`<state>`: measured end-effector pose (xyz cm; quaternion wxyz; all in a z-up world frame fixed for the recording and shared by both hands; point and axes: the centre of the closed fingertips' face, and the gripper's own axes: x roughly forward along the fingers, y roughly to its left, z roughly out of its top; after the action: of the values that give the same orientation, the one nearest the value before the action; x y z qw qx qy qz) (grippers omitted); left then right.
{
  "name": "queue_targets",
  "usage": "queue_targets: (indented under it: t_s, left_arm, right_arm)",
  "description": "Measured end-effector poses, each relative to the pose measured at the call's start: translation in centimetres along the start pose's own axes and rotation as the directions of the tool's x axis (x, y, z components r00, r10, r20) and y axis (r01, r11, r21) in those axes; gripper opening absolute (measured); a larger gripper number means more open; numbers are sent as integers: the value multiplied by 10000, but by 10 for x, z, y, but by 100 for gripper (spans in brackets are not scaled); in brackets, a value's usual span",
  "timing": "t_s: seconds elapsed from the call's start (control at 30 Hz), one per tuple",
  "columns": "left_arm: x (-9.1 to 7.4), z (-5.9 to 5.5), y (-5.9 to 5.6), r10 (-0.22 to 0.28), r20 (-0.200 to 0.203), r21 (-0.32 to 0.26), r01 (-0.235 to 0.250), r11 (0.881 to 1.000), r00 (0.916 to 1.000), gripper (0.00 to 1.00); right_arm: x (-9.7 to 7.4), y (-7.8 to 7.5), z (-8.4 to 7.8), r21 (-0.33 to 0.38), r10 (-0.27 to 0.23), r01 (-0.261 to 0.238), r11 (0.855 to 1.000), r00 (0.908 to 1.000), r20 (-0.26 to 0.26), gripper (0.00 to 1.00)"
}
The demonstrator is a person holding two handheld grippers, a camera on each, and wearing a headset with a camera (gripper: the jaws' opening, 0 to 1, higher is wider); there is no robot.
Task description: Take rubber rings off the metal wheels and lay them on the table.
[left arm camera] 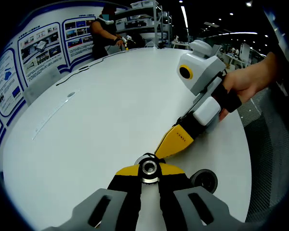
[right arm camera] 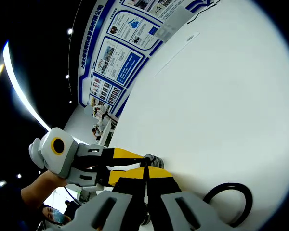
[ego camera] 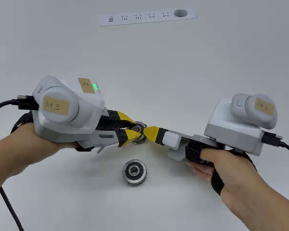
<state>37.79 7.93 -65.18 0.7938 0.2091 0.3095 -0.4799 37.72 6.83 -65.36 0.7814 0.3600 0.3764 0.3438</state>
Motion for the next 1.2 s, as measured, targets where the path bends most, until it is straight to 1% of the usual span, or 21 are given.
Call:
queue_targets:
  t_s: [0.27, 0.37, 0.43, 0.47, 0.5, 0.6, 0.77, 0.93, 1.07, 1.2]
  left_arm:
    - [0, 0, 0, -2, -3, 17, 2, 10000, 10000, 12]
    - [0, 0, 0, -3, -1, 23, 3, 10000, 10000, 12]
    - [0, 0, 0, 2, 7, 15, -2, 10000, 10000, 12]
    - [0, 0, 0, 9, 8, 2, -9, 10000, 10000, 12]
    - [0, 0, 0, 11, 6, 8, -11, 10000, 10000, 12]
    - [0, 0, 0, 11, 12, 0, -11, 10000, 10000, 12]
    - [0, 0, 0, 27, 1, 18, -27, 10000, 10000, 13]
    - [0, 0, 0, 47, -24, -19, -47, 10000, 10000, 13]
    - [0, 0, 0, 101, -50, -108, -102, 9999, 9999, 13]
    - [-1, -1, 0, 220, -196, 65, -218, 9997, 9996, 14]
  right_arm:
    - [3, 4, 0, -352, -21, 18, 9994, 10000, -73, 1]
    - [6, 7, 0, -424, 81, -85, 9991, 9999, -102, 1]
    - [7, 6, -1, -501, -33, 25, 9987, 9999, -152, 1]
    - [6, 7, -1, -437, -3, -4, 9990, 9999, -158, 1]
    - [7, 10, 1, -362, 145, -146, 9992, 9999, -40, 1]
    - [7, 13, 3, -483, 137, -141, 9987, 9999, -82, 1]
    - [6, 12, 3, -331, 143, -145, 9993, 9999, -77, 1]
    - [4, 9, 2, 121, 2, -1, 9999, 9999, -122, 1]
    - [1, 5, 0, 200, -140, 143, 9997, 9998, -142, 1]
    - [2, 4, 0, 269, -136, 138, 9995, 9999, -96, 1]
